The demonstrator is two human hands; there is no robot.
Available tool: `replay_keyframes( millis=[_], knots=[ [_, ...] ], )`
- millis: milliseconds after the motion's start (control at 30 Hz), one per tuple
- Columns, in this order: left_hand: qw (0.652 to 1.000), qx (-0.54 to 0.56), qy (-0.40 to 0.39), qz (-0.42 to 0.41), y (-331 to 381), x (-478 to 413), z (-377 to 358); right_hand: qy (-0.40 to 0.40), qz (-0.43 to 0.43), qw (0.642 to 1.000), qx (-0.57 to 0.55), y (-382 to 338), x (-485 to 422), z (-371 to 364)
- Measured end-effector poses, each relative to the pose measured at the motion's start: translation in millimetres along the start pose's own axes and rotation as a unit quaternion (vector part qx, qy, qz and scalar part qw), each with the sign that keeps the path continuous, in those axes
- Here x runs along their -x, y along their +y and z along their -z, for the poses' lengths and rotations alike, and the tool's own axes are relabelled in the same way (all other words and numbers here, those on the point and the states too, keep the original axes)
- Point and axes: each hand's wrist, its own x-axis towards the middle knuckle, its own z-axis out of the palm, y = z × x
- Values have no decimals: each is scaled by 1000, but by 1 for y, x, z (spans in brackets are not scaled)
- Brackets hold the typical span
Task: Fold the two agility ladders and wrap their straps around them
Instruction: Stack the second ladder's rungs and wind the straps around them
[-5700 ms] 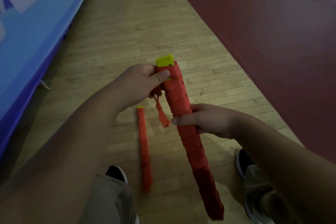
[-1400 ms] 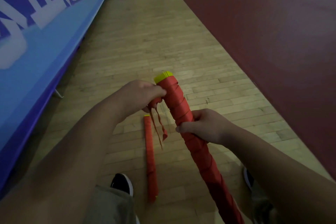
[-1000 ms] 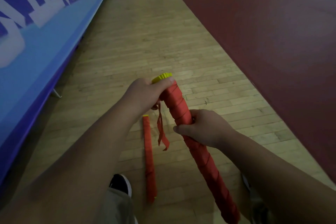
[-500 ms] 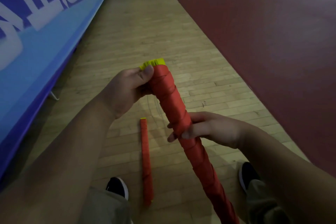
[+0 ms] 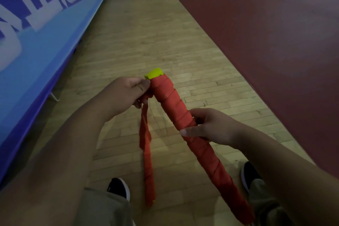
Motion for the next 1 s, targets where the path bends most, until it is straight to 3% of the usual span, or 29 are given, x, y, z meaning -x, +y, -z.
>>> replay_keyframes(
  millis=[200, 333, 667, 867, 1000],
  knots=[
    [998, -5, 9, 54, -11, -7, -11, 69, -16, 991, 117, 6, -7, -9],
    [994, -63, 28, 81, -3, -5, -20, 107, -12, 972, 209, 18, -15, -20],
    [965, -133, 135, 180, 12, -8, -53, 168, -1, 941, 295, 17, -14, -43],
    [985, -53, 118, 116, 20, -9, -44, 145, -21, 955, 259, 13, -18, -40],
    [992, -10, 108, 70, 22, -7, -34, 63, -66, 975, 202, 6, -20, -31]
  ],
)
